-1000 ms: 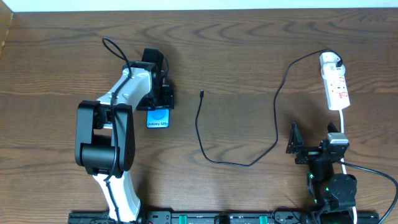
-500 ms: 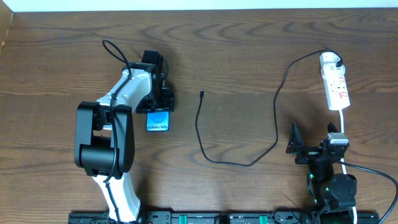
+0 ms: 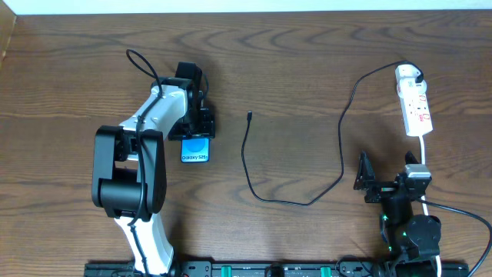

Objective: Plug charger to phone and switch on socket
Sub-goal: 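Close the left gripper on the phone's sides, then lift the phone with the left gripper and tilt it rightward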

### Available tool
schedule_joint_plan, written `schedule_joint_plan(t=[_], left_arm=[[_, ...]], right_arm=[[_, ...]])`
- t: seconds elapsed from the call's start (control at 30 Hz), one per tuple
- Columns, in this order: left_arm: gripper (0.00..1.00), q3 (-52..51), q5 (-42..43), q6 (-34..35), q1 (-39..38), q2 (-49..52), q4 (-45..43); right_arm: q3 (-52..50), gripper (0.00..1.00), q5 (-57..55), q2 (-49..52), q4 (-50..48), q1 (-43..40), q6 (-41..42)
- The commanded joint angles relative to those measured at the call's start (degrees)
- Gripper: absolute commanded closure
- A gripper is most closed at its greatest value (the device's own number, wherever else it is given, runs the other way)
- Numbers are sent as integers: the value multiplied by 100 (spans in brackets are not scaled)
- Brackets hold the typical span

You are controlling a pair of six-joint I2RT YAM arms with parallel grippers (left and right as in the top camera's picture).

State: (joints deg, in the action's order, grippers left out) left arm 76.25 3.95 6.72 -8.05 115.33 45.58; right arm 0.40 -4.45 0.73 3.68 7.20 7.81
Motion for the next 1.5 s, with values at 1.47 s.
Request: schedule_joint_plan(t=[1.47], left_arm=[[26,-76,2588,415,-28,-688,168]], right_arm=[[-9,1,9,-20,22,-35,-15]])
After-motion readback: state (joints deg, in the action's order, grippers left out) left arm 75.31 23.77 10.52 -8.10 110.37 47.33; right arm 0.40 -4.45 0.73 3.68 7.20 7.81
